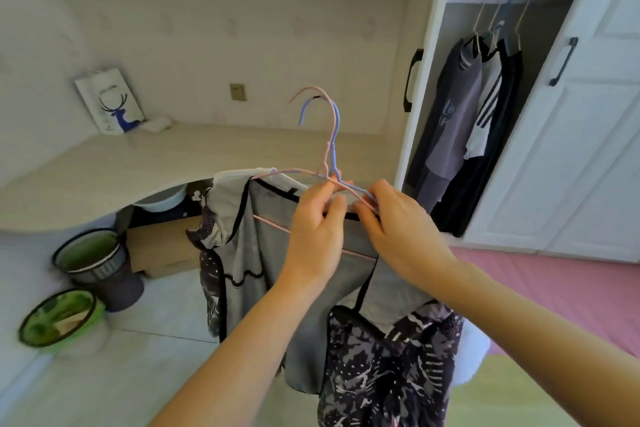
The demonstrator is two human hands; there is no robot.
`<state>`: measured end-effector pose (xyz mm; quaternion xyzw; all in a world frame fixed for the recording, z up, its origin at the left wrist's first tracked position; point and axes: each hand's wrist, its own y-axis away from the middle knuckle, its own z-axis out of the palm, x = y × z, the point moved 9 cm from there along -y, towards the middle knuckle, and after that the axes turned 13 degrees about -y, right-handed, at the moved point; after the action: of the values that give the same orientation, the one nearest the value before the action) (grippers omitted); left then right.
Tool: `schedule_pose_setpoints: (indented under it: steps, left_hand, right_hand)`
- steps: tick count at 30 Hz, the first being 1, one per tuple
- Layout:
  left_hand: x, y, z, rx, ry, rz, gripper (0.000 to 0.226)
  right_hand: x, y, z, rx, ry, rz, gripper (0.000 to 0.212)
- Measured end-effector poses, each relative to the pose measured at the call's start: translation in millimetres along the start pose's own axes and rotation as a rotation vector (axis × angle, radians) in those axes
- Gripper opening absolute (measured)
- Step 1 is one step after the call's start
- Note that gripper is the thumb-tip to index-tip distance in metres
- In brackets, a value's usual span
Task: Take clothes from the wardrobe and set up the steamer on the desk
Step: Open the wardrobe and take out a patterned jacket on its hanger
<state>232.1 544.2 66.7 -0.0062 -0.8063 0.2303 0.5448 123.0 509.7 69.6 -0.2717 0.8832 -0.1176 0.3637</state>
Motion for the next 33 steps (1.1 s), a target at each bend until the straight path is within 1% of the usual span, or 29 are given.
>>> schedule_pose_setpoints:
  steps: [5,7,9,11,14,16,19,21,25,30,33]
  left_hand:
    - [-19.1,0.2,-39.6,0.152,-0.315,0.066,0.021]
    - [-25.0,-1.4,-54.7,0.179,-0.456,0.078,0.022]
    - [-28.3,-3.1,-71.2,0.196,-0.581,0.095,0.027]
    - [-32.0,-3.5,-92.4,0.229,-0.657,0.097,0.030]
    - [-37.6,2.4,-142.4,0.382,-0.699,0.085,0.023]
    - [-40.2,7.3,-181.4,0.508,-0.805,0.121,0.020]
    - [-54.3,4.7,-237.8,0.589,-0.991,0.097,0.031]
    - [-68.5,-4.0,-271.4,0.570,-1.030,0.063,0.041]
    - [-102.9,-26.4,-321.8,0.408,-1.101,0.057,0.058]
    - [-153.5,-35.7,-377.1,0.226,-1.043,0.034,0.056]
    - [-179.0,-36.3,-414.0,0.205,-1.002,0.003,0.052]
  right_hand:
    - [-16.6,-24.0,29.5,-0.108,-0.118,-0.075,0.030]
    - [-28.2,-33.6,39.7,-0.127,-0.115,-0.123,0.030]
    - [-39.7,-44.2,48.9,-0.133,-0.099,-0.169,0.029]
    - [-47.8,-54.8,58.0,-0.134,-0.105,-0.194,0.028]
    - [-56.9,-70.3,76.4,-0.165,-0.138,-0.208,0.026]
    - [-66.4,-81.3,89.4,-0.186,-0.150,-0.231,0.025]
    - [-87.5,-96.7,109.6,-0.210,-0.164,-0.278,0.025]
    - [-105.3,-105.2,126.1,-0.233,-0.159,-0.320,0.023]
    - [-140.5,-124.7,163.3,-0.266,-0.149,-0.377,0.021]
    - [-172.1,-154.7,209.6,-0.264,-0.167,-0.390,0.020]
    - [-185.9,-170.6,230.4,-0.249,-0.197,-0.404,0.018]
